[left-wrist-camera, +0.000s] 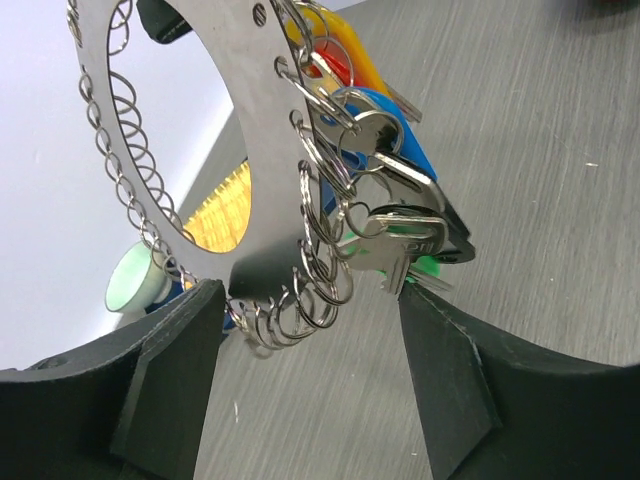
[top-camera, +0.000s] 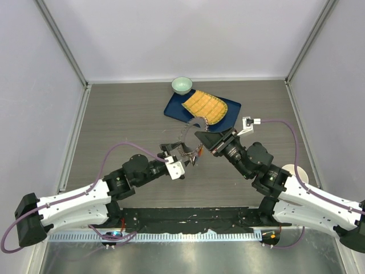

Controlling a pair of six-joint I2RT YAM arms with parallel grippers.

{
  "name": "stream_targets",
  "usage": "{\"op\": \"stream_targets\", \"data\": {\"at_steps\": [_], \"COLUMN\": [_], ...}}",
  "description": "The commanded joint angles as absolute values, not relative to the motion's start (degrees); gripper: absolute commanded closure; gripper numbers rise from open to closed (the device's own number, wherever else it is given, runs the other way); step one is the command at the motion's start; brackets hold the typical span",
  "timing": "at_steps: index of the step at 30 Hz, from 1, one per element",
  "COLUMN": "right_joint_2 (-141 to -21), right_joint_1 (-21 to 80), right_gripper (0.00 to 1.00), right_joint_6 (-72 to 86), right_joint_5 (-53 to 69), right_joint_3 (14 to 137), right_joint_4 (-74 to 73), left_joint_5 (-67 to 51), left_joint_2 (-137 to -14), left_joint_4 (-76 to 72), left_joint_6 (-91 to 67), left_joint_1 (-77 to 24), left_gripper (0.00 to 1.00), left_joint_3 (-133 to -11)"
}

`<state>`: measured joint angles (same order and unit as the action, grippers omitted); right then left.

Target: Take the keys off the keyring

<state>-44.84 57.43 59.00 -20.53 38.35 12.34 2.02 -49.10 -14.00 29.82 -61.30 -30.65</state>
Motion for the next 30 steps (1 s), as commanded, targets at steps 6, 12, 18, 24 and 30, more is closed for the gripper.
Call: {"op": "stream_targets", "data": {"at_steps": [6, 12, 18, 24, 30], "right_joint_2": [-43.33, -44.12, -45.79, -46.93, -45.44], "right_joint_1": [57.74, 57.74, 57.74, 57.66, 57.74], "right_gripper": [0.99, 0.99, 0.99, 0.67, 0.44], "right_joint_6": [62.4, 62.23, 57.59, 44.14, 35.95], "right_joint_5": [-20.83, -21.62, -23.81, -31.1, -32.25], "right_joint_3": [37.18, 37.62, 38.5, 43.5, 46.23], "right_joint_4": [18.28, 19.16, 18.2, 10.65, 0.36], "left_joint_5": [5.01, 5.1, 4.4, 5.0, 8.61], "left_joint_2": [-49.04, -47.46, -46.76, -46.84, -49.83], "left_joint_4": [-18.46, -16.53, -12.49, -3.54, 2.8], "left_joint_6": [34.54, 34.98, 34.37, 24.11, 11.79], "left_joint_1": [-62.14, -62.14, -62.14, -62.05, -62.05], "left_gripper": [0.47, 0.88, 1.0, 1.0, 1.0], "left_joint_3": [-30.5, -29.97, -31.02, -36.63, -41.65]}}
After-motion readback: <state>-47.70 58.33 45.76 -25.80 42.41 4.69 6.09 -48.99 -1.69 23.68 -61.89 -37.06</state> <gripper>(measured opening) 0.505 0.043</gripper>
